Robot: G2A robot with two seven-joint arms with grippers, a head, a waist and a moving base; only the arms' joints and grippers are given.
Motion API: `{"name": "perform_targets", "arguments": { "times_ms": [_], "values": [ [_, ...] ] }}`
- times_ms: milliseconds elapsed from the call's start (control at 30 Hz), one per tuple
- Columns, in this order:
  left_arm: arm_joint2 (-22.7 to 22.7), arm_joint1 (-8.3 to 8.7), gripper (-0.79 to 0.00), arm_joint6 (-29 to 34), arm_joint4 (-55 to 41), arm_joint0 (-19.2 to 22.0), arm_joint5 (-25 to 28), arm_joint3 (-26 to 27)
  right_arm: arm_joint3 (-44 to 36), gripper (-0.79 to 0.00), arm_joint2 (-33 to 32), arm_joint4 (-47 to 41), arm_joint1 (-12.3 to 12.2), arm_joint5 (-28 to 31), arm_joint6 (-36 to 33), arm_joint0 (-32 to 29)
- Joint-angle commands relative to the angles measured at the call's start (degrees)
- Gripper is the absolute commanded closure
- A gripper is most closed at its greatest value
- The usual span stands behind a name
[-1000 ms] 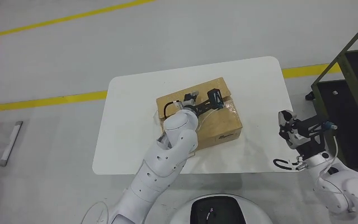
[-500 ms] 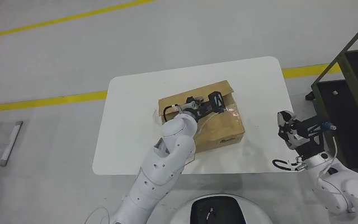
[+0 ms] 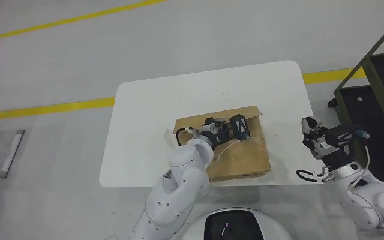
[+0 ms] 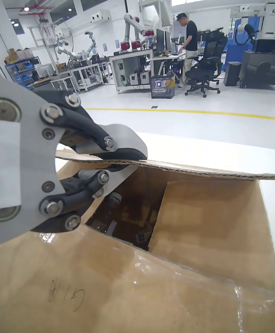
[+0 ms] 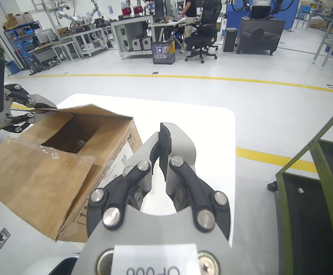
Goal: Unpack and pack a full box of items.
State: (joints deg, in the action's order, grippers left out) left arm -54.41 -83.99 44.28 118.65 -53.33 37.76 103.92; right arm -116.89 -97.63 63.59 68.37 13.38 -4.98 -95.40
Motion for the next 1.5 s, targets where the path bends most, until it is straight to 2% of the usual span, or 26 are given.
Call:
{"name": "perform_targets", "arguments": {
  "times_ms": [0, 233, 467, 667, 833, 967, 1133, 1233, 1367, 1467],
  "values": [
    [-0.2, -0.13, -0.785, -0.2, 0.1, 0.6, -1.0, -0.6, 0.0, 0.0, 0.1, 0.0, 0.0, 0.1, -0.1, 0.1],
    [0.9, -0.99, -0.785, -2.6, 3.4, 6.9, -4.6, -4.9, 0.0, 0.0, 0.3, 0.4, 0.0, 0.2, -0.3, 0.3],
    [3.4, -2.15, -0.785, -6.1, 8.1, 15.0, -6.4, -15.2, -0.2, 0.0, -0.1, 0.5, 0.0, 0.2, -0.3, -0.1],
    [5.6, -3.94, -0.785, -7.4, 7.7, 20.8, -10.3, -24.2, 0.0, 0.0, -0.5, 0.4, 0.0, -0.1, -0.2, -0.3],
    [8.2, -5.7, -0.785, -7.7, 6.4, 24.0, -12.3, -32.0, 0.3, 0.0, -0.6, 0.4, 0.0, -0.3, -0.3, -0.3],
    [9.6, -6.77, -0.785, -7.2, 5.5, 25.0, -12.5, -35.9, 0.4, 0.0, -0.6, 0.4, 0.0, -0.4, -0.3, -0.2],
    [10.1, -7.57, -0.785, -6.6, 5.4, 25.2, -13.3, -37.1, 0.8, 0.0, -0.5, 0.3, 0.0, -0.2, -0.4, -0.1],
    [9.0, -7.72, -0.785, -6.4, 4.2, 24.6, -13.9, -35.5, 0.9, 0.0, -0.4, 0.4, 0.0, -0.2, -0.5, 0.0],
    [4.9, -7.3, -0.785, -6.1, 0.6, 21.4, -15.4, -29.5, 0.6, 0.0, -0.6, 0.1, 0.0, 0.1, -0.6, 0.2],
    [1.5, -6.48, -0.785, -4.4, -1.2, 16.8, -14.9, -22.4, 1.0, 0.0, -1.3, -2.4, -0.1, 2.7, -1.1, 0.3]
  ]
}}
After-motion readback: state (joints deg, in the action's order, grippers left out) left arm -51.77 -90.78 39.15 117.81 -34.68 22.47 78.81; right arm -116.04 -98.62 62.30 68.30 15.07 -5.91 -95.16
